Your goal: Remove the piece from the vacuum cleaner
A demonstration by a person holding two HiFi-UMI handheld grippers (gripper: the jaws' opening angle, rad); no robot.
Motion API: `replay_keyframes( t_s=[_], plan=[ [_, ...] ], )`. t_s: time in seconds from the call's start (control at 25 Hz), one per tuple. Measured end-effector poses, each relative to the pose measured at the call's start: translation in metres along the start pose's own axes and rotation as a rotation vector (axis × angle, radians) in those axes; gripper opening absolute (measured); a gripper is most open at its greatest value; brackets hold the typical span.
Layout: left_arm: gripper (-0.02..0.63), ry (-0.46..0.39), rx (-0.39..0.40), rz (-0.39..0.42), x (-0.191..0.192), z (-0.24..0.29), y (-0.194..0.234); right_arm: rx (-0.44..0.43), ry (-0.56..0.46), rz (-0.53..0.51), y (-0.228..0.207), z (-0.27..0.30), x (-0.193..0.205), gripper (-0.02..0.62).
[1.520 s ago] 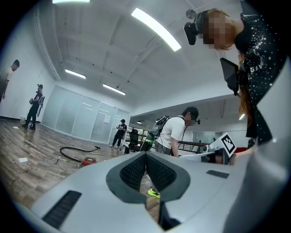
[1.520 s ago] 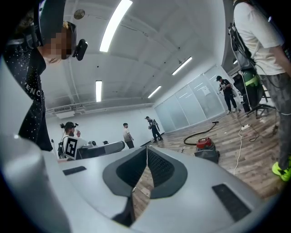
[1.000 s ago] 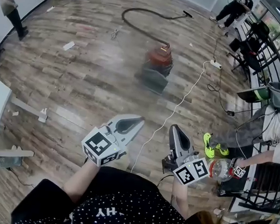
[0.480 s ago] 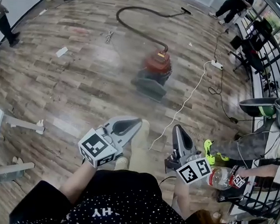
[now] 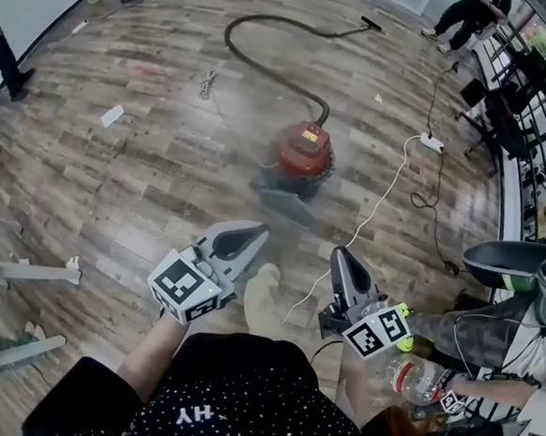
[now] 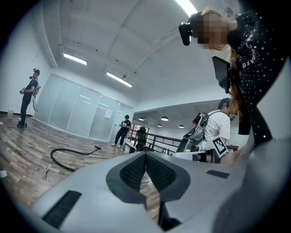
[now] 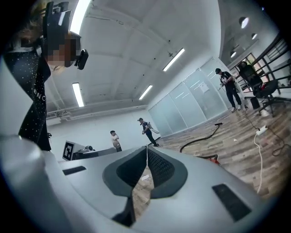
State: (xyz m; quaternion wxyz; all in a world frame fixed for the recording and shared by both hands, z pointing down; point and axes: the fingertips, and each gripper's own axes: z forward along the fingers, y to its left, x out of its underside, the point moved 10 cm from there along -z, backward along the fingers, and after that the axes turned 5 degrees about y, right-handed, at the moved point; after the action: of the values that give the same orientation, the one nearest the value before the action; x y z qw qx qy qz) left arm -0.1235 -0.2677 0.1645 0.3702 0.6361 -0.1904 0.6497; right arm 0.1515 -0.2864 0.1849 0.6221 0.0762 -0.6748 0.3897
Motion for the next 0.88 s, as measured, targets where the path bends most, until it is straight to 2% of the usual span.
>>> replay_keyframes(
  t_s=[0.2, 0.44, 0.72, 0.88],
  plan=[
    [0.011, -0.008, 0.004, -0.001, -0.012, 0.050, 0.046, -0.012, -0.019, 0.039, -0.063, 0.038, -0.027, 0.011],
    [0.011, 0.024, -0.004, -0.007, -0.010, 0.080, 0.095, 0.029, -0.006, 0.065, -0.112, 0.062, -0.029, 0.011],
    [0.011, 0.071, 0.047, 0.007, 0.015, 0.116, 0.149, 0.098, -0.011, 0.095, -0.154, 0.075, -0.009, 0.011],
    [0.011, 0.092, 0.097, 0.058, 0.064, 0.132, 0.178, 0.108, 0.010, 0.068, -0.181, 0.081, 0.037, 0.011]
  ],
)
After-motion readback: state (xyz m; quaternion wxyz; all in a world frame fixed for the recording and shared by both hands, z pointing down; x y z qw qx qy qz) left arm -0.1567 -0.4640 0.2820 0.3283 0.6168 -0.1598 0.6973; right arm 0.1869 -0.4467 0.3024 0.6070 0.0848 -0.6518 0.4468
